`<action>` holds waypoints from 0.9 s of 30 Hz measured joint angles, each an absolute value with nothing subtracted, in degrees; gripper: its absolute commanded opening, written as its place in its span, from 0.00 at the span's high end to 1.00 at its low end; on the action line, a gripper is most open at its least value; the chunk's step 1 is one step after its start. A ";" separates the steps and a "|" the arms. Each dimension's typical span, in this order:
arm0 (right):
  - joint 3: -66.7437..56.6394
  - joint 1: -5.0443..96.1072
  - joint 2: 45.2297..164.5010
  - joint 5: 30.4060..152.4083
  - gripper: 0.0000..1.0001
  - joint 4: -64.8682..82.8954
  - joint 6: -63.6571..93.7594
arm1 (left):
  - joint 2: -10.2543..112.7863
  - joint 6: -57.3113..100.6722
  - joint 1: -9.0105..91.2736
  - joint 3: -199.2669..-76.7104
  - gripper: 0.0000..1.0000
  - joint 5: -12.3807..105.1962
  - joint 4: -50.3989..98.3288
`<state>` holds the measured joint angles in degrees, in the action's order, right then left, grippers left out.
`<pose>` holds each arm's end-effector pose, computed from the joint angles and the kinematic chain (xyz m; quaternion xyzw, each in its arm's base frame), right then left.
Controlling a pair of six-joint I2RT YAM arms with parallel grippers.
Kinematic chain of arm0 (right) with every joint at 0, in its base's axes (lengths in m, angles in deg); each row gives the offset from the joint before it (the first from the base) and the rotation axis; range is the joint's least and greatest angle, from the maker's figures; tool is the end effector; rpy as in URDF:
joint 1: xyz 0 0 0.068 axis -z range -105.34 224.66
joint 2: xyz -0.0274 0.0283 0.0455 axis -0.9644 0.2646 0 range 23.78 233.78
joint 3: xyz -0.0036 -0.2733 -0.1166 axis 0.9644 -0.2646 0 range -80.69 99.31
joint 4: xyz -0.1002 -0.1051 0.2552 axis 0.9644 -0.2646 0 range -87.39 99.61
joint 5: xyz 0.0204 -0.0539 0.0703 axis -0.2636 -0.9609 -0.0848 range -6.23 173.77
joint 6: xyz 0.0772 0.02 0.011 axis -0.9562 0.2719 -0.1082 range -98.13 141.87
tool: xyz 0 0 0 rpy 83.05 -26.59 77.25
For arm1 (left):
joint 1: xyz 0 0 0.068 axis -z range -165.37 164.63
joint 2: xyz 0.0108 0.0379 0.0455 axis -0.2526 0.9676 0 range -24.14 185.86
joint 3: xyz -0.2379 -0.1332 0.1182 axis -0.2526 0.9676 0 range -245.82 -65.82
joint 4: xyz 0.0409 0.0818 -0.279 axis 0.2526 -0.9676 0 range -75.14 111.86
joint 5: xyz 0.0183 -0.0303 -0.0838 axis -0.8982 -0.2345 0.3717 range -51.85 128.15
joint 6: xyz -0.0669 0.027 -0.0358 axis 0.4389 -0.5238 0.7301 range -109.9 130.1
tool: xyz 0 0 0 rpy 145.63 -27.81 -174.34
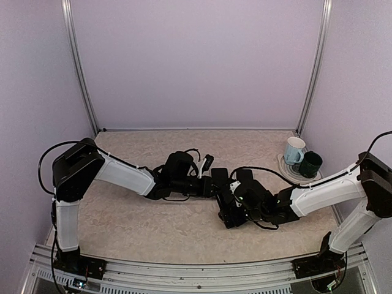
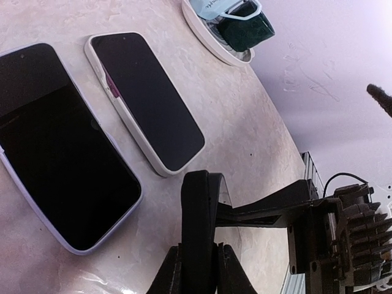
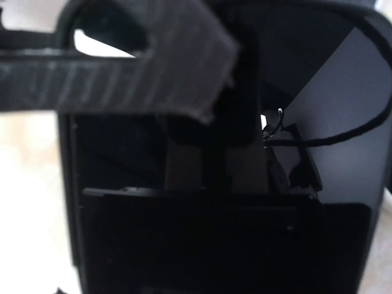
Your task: Put the phone into the phone case
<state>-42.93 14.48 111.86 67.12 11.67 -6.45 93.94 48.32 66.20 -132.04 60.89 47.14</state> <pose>0.1806 0.2749 0.1210 -0.2042 0.9032 0.1491 0.3469 0.2893 -0.4078 0.1243 0.1999 0.8163 -0.4825 0.2466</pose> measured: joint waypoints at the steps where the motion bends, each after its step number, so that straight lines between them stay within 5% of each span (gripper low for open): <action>1: -42.93 14.48 111.86 67.25 0.02 11.81 -6.28 | 93.92 48.08 66.20 -132.08 1.00 60.84 47.03; 11: -44.00 16.44 105.89 72.76 0.01 9.71 -2.91 | 92.65 43.03 66.44 -132.23 1.00 60.93 45.19; 19: -51.69 27.15 93.78 96.32 0.01 20.37 6.53 | 85.20 29.76 66.79 -124.89 1.00 61.70 45.91; 27: -55.28 36.46 101.85 114.68 0.10 33.29 11.76 | 82.12 18.61 67.27 -122.72 1.00 63.07 45.87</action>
